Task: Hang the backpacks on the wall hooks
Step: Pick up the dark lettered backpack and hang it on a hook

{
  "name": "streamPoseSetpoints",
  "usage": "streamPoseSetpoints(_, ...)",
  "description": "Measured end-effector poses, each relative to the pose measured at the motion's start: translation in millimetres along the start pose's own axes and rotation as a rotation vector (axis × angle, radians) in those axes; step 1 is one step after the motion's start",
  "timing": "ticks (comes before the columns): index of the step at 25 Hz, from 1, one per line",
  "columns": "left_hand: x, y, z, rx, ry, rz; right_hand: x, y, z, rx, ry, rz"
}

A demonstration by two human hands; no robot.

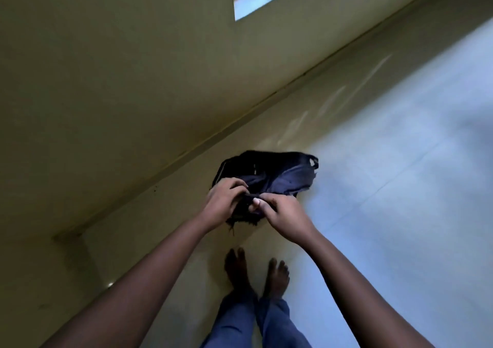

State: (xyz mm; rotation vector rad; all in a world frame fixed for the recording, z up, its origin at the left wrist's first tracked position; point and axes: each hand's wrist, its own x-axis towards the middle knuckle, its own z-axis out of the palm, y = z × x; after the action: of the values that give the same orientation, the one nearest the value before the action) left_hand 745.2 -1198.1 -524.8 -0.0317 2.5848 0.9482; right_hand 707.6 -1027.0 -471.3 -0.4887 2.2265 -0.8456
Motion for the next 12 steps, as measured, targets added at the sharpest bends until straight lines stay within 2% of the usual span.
streamPoseSetpoints(3, -36.8, 70.6, -70.4, -0.107, 0.014, 0.019, -45.1, -55.2, -66.3, 0.124, 0.081, -0.035)
streamPoseSetpoints(5, -68.0, 104.1, -112.2, -0.248, -0.027, 0.027, -70.4, -82.2, -99.5, 0.120, 0.054, -0.071)
streamPoseSetpoints(7, -102.0, 130.3, -144.7, -0.275, -0.020, 0.046, -93.2, -102.9, -122.2, 0.141, 0.015, -0.140)
streamPoseSetpoints(12, -170.0, 193.5, -215.8, -0.303, 0.236, 0.063, -135.3, -160.1, -156.1, 0.349, -0.024, -0.341)
